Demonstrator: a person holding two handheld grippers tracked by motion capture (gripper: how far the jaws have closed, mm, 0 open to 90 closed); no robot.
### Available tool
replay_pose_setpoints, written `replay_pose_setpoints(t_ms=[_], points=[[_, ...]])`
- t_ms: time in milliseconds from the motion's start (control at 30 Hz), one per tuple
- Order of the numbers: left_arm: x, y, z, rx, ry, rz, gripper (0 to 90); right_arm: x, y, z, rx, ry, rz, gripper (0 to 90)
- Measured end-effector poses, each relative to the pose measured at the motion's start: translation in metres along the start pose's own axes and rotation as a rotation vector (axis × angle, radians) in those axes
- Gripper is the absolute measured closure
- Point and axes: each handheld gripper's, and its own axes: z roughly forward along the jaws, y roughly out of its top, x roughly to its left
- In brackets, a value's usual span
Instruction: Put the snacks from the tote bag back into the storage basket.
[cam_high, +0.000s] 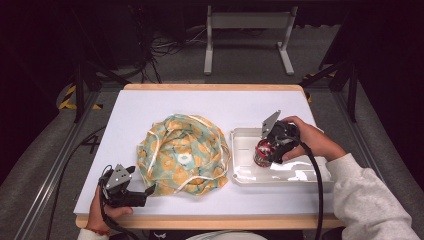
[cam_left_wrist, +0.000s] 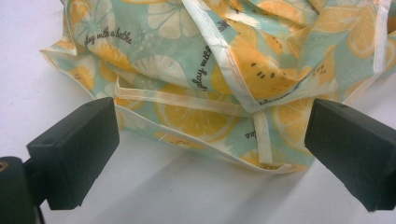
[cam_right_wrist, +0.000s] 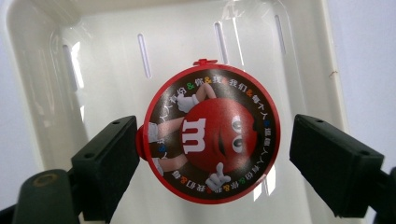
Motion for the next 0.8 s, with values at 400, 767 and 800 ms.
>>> replay_pose_setpoints(t_ms=[400,767,800], points=[[0.001,0.0,0.001,0.002,0.002,0.003,3.9,0.004,-0.005,-0.008,-0.073,-0.042,0.04,10.9],[0.001,0.0,0.001,0.001,0.0,0.006,3.9,0.012,-0.018,-0.013,-0.138,-0.084,0.078,7.8],[0.001,0.0,0.001,0.001,0.0,0.006,3.9,0.013,-0.02,-0.013,-0.148,-0.089,0.089,7.7]])
